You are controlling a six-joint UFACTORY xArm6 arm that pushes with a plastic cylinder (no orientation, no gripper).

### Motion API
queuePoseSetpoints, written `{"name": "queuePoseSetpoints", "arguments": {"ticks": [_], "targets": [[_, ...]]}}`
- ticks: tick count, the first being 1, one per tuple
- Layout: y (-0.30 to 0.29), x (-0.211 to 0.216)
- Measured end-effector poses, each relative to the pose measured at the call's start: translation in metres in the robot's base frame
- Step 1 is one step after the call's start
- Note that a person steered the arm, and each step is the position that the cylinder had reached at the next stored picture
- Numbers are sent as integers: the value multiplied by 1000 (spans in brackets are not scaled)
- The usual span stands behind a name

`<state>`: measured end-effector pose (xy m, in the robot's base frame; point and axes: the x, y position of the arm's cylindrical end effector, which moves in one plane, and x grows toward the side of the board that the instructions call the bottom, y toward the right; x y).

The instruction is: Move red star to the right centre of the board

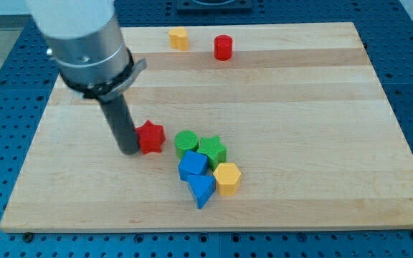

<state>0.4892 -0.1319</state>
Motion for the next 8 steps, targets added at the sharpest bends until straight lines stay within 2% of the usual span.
{"name": "queuePoseSetpoints", "arguments": {"ticks": [2,3,4,5,6,8], "targets": [[56,-66],[40,-72],[-25,-62],[-56,-30],[-55,-25],[62,-29]]}}
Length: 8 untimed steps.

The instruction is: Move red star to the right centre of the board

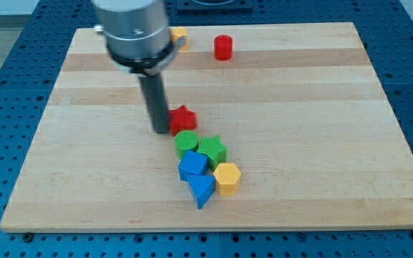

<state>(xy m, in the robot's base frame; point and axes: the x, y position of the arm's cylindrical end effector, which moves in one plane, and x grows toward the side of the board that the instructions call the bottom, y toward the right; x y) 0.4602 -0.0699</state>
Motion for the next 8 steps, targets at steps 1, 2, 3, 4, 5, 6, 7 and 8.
{"name": "queuePoseSetpoints", "arguments": {"ticks": [1,2,3,4,5,6,7,8], "targets": [[54,-5],[105,-23],[161,-36],[217,-43],[255,-47],[256,-38],[259,10],[259,69]]}}
